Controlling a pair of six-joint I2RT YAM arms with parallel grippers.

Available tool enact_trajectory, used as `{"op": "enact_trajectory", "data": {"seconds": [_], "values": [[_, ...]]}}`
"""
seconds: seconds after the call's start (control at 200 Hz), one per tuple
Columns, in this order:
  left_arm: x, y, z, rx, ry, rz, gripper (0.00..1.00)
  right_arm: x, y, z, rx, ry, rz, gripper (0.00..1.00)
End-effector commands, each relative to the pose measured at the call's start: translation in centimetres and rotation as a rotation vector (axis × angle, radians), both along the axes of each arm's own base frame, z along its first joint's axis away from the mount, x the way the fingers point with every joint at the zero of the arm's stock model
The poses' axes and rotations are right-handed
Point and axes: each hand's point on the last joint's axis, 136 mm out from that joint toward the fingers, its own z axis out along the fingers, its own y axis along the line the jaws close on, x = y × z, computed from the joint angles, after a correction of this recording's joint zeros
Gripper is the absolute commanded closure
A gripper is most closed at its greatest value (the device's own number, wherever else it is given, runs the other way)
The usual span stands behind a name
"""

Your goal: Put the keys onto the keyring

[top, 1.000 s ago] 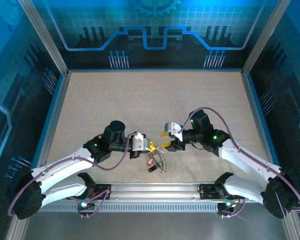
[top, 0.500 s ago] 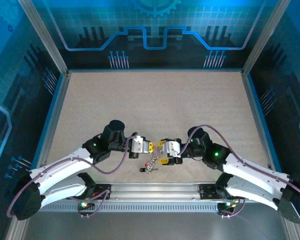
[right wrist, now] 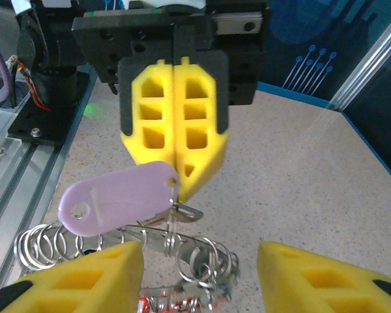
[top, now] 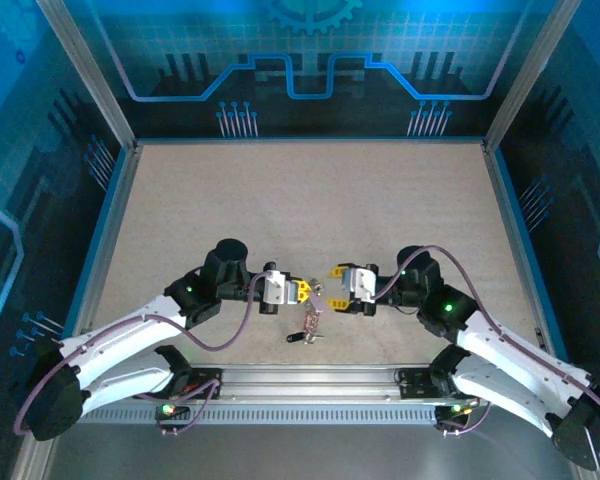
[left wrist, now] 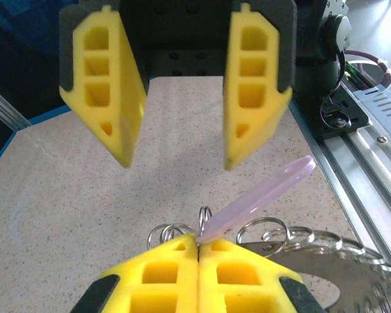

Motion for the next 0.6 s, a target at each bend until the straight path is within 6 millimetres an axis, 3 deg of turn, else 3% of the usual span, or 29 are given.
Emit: {"op": "enact_trajectory", "data": {"seconds": [0.0,0.08,0.39,0.595], "values": [[-0.4,-0.4,1.9,-0.060,-0.063,-0.055,1.00,-0.5,-0.4,0.1,0.015,0.042,0.040,0.54],[-0.5,-0.4,1.9,-0.061,-0.063,-0.060,1.00,-0.2,-0.3,-0.2,-0.005,0.041,0.040,0.64],[-0.7,-0.4,2.1,-0.065,-0.060,-0.068,1.00,-0.5,1.5,-1.3,-0.055,0.076,0.105,0.55],[-0.8,-0.5,2.1,-0.065,-0.053,-0.080,1.00,0.1,2.2,-1.6,-0.063,0.064,0.089,0.63]]}}
